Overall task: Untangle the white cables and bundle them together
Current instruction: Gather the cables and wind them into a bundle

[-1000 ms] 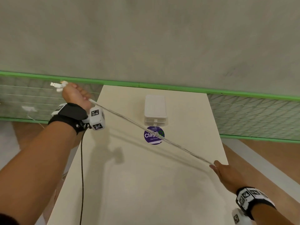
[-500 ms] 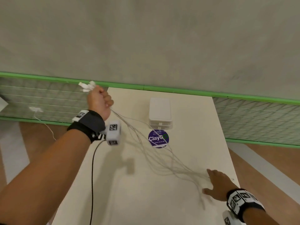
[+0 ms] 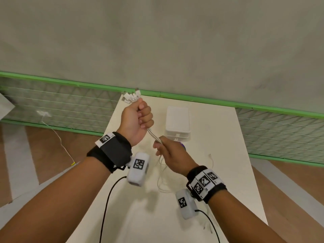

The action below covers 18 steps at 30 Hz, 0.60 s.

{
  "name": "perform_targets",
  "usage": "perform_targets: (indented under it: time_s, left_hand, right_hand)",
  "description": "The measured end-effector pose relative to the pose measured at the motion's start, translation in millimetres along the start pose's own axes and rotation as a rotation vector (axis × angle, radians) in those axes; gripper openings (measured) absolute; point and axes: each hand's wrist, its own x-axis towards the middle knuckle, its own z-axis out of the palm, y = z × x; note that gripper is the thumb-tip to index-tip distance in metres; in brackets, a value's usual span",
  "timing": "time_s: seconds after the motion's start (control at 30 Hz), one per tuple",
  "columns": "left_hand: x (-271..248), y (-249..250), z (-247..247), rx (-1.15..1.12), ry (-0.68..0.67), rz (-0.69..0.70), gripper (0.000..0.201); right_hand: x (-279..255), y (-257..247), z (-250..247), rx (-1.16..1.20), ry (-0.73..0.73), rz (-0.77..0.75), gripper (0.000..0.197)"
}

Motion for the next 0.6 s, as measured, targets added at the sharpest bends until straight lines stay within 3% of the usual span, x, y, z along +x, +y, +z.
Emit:
perform_targets:
  time_s: [0.17,0.33,0.47,0.6]
  left_hand:
    - [14,33,-21,-0.046,0.144,0.116,0.043]
    - [17,49,-42,0.112,0.233,0.173,0.042]
    - [11,30,-54,0.519,0.262,0.188,0.037]
    - [-4,-2,-54,1.022,0.144,0.095,0.039]
  right_hand:
    - [-16,26,-14,0.0,-0.038,0.121,0.026]
    - [-43,29,-49,0.16,-0.153,0.217,0.039]
    - [-55,21,-75,-0.032,-0.198,0.215,0.034]
    - [-46,-3,-94,-0.107,-0.113,0.119,0.038]
